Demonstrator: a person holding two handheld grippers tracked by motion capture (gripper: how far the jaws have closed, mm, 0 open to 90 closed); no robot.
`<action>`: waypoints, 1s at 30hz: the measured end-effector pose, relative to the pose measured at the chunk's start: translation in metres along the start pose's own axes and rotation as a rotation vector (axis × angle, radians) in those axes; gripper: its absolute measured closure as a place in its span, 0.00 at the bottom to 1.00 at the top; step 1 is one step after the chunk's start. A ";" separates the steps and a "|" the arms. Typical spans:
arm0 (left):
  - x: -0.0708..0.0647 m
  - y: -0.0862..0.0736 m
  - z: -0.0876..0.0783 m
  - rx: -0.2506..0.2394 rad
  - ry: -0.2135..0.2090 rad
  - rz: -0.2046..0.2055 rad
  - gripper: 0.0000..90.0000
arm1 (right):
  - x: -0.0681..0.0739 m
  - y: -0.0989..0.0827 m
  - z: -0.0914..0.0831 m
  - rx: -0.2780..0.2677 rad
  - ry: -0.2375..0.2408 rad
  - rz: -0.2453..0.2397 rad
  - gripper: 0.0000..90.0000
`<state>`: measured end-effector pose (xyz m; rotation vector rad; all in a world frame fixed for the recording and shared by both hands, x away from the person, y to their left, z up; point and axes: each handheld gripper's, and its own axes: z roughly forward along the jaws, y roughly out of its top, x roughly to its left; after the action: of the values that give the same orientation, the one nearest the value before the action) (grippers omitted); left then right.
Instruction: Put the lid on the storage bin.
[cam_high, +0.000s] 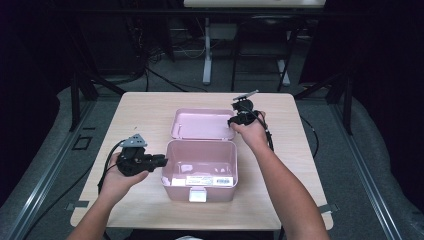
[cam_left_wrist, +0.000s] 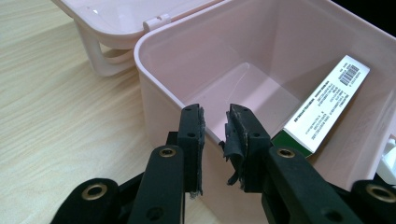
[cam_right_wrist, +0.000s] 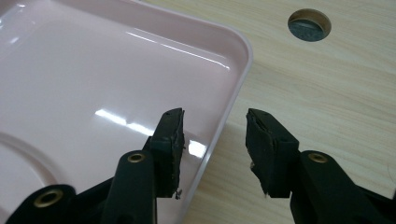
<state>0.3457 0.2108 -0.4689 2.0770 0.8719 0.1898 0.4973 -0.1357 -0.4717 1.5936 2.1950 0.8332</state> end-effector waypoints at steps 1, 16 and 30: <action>0.000 0.000 0.000 0.000 -0.001 -0.001 0.84 | 0.000 0.001 0.001 -0.006 -0.003 0.009 0.62; 0.001 0.000 0.000 -0.002 -0.004 -0.003 0.84 | -0.007 0.007 0.018 0.006 -0.042 0.077 0.71; 0.000 0.000 0.000 -0.004 -0.003 -0.011 0.84 | -0.006 0.014 0.025 0.014 -0.043 0.127 0.85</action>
<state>0.3459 0.2110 -0.4694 2.0676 0.8808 0.1824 0.5236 -0.1312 -0.4830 1.7565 2.0927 0.8117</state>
